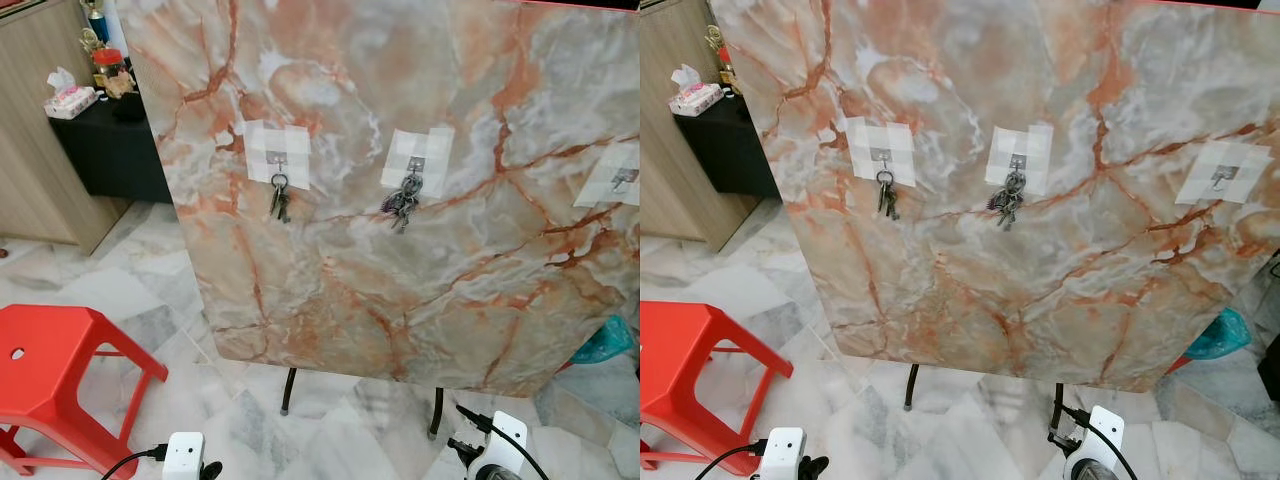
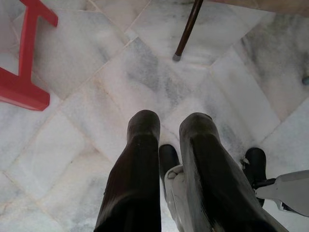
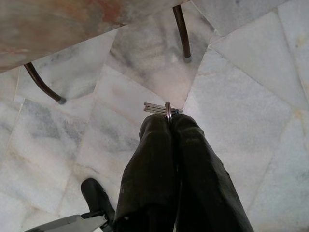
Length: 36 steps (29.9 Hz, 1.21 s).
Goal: Hang keys on a hook
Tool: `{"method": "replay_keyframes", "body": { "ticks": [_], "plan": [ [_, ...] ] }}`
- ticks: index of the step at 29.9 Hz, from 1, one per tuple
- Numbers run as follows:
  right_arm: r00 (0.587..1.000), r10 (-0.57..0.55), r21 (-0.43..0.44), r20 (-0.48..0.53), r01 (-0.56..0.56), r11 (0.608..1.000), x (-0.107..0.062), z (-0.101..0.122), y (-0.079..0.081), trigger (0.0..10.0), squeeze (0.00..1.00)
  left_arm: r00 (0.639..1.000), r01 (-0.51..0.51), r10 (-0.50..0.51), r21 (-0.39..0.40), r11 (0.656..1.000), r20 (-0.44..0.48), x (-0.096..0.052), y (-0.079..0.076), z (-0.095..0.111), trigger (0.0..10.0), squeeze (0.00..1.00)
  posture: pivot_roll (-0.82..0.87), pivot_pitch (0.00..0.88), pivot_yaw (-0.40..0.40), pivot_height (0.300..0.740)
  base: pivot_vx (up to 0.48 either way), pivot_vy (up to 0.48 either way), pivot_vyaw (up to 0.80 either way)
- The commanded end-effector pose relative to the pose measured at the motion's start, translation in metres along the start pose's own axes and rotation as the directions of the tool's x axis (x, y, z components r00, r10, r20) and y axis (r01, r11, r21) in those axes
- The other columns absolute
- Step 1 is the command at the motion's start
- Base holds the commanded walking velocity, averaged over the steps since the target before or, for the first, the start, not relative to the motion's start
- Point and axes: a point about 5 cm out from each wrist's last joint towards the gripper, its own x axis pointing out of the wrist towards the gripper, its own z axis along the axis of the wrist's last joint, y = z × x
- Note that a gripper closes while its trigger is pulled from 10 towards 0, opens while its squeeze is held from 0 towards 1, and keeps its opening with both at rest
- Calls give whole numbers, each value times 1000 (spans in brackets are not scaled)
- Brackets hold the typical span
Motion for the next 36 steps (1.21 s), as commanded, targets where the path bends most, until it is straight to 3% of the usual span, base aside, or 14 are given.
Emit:
{"method": "replay_keyframes", "body": {
  "ticks": [1,36],
  "plan": [
    [1000,-4,13,18,4,1000,0,5,-1,10000,0,1000,2,-2,-3,1000,4,0,-1,1,10000,0,2,10,-47,740,0,0,0],
    [1000,0,17,19,0,1000,0,6,1,10000,0,999,-14,14,-17,1000,37,0,2,5,10000,0,10,9,-49,740,-30,0,0]
  ]
}}
